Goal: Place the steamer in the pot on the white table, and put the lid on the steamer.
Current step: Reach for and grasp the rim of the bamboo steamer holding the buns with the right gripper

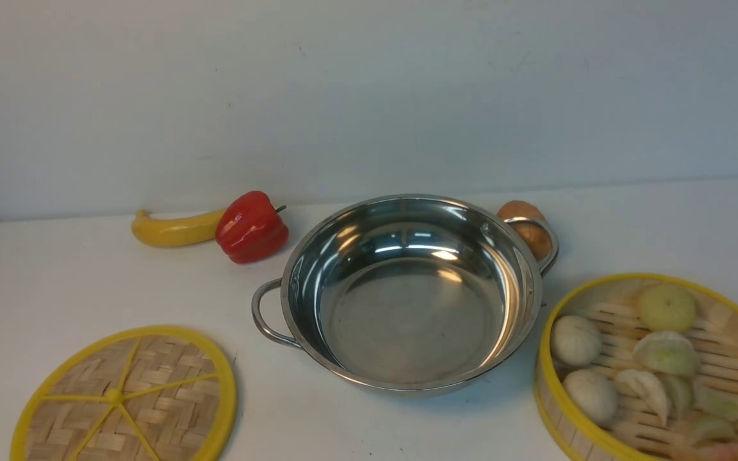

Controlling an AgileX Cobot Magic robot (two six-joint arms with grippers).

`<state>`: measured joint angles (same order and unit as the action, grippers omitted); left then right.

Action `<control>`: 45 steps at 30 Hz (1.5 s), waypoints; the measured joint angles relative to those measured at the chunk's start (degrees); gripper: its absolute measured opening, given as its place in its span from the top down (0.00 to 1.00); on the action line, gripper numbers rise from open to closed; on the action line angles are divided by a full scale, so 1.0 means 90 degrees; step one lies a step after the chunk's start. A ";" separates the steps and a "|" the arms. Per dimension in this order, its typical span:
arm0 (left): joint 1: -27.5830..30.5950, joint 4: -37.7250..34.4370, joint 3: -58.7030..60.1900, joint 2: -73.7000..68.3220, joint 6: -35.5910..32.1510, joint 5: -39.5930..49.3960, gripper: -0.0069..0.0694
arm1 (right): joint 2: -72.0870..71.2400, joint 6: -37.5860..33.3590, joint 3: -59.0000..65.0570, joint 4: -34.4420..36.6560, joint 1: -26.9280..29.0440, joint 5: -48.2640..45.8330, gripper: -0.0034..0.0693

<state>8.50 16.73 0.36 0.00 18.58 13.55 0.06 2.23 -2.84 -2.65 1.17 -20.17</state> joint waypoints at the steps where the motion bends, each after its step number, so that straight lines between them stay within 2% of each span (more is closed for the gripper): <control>1: 0.0000 0.0000 0.0000 0.0000 0.0000 0.0000 0.59 | 0.0000 0.0000 0.0000 0.0000 0.0000 0.0000 0.62; 8: 0.0000 0.0000 0.0000 0.0000 0.0000 0.0000 0.59 | 0.0000 0.0054 0.0000 0.0295 0.0000 0.0059 0.62; 17: 0.0000 -0.0077 0.0000 0.0000 0.0058 -0.0070 0.59 | 0.0000 0.0292 0.0000 0.2394 0.0000 0.0641 0.62; 21: 0.0000 -0.1159 0.0000 0.0000 0.0870 -0.0738 0.59 | 0.0000 0.0333 0.0000 0.3764 0.0000 0.0696 0.62; 24: 0.0000 -0.1859 0.0000 0.0000 0.1383 -0.1018 0.59 | 0.0000 0.0333 0.0000 0.4234 0.0000 0.0696 0.62; 25: 0.0000 -0.2390 0.0000 0.0000 0.1702 -0.1166 0.59 | 0.0000 0.0333 0.0000 0.4474 0.0000 0.0703 0.62; 29: 0.0000 -0.2873 0.0000 0.0000 0.1965 -0.1380 0.59 | 0.0000 0.0333 0.0000 0.4612 0.0000 0.0846 0.62; 42: 0.0000 -0.2954 0.0000 0.0000 0.2051 -0.1830 0.59 | 0.0000 0.0505 0.0000 0.4682 0.0000 0.1079 0.62; 45: 0.0000 -0.2951 0.0000 0.0000 0.2145 -0.2687 0.59 | -0.0007 0.0684 -0.0079 0.4853 0.0000 0.1712 0.62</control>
<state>8.50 -9.82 0.36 0.00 37.89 -10.64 0.00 8.39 -3.55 41.03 1.17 -4.76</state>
